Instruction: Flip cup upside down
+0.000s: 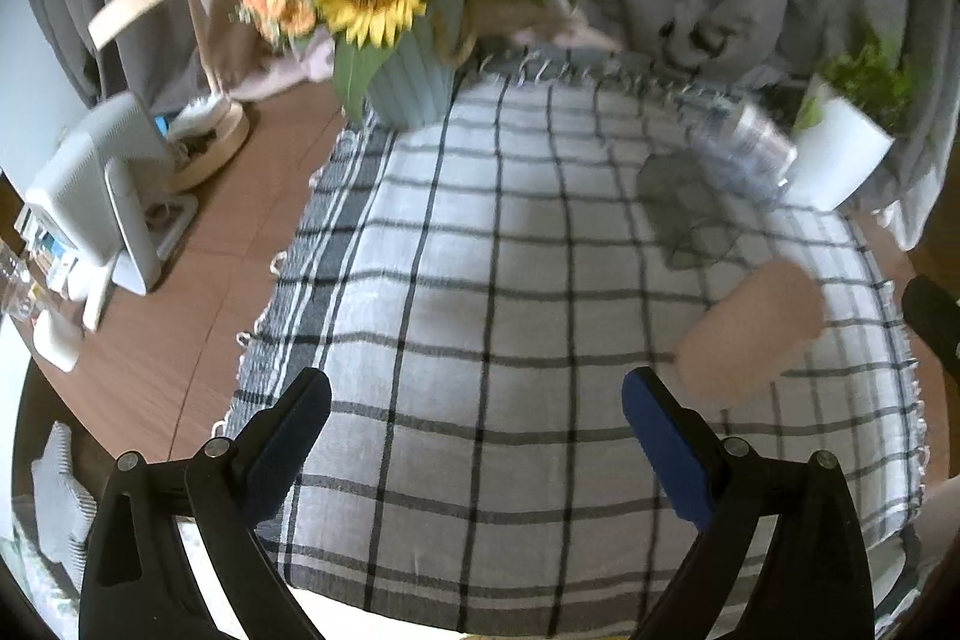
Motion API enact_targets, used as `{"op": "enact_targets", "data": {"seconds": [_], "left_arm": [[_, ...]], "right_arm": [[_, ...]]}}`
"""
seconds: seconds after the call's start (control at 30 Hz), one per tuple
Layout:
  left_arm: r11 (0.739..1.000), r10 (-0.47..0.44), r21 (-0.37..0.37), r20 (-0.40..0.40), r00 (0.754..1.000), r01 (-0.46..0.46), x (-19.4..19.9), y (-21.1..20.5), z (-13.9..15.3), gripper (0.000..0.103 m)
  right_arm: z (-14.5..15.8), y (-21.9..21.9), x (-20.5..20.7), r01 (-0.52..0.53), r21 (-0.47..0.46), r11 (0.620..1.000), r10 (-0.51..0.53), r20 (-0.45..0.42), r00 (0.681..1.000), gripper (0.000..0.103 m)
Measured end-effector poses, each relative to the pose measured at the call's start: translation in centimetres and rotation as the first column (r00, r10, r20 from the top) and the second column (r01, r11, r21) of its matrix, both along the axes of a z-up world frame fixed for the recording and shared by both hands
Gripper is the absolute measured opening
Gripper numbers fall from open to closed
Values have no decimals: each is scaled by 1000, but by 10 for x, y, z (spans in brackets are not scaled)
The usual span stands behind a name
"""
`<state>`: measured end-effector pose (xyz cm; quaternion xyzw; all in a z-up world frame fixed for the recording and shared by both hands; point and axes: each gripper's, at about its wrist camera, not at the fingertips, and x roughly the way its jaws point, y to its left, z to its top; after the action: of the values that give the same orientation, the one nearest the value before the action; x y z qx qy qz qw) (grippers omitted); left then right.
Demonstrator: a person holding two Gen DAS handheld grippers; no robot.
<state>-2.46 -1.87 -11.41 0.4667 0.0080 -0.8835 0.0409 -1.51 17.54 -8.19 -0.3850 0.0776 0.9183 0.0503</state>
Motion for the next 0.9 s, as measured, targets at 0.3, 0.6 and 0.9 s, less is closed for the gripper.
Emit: {"op": "enact_targets", "data": {"seconds": [0.3, 0.6, 0.9], "left_arm": [[999, -49, -24, -153, 987, 46, 27, 16, 57, 103], [997, -75, -46, -216, 973, 67, 53, 20, 78, 103], [995, -92, -48, -249, 964, 83, 62, 25, 85, 103]], "right_arm": [[38, 11, 37, 38, -9, 999, -39, -64, 997, 88], [54, 6, 65, 31, 13, 999, -29, -106, 994, 88], [56, 1, 81, 30, 32, 999, -26, -126, 992, 88]]}}
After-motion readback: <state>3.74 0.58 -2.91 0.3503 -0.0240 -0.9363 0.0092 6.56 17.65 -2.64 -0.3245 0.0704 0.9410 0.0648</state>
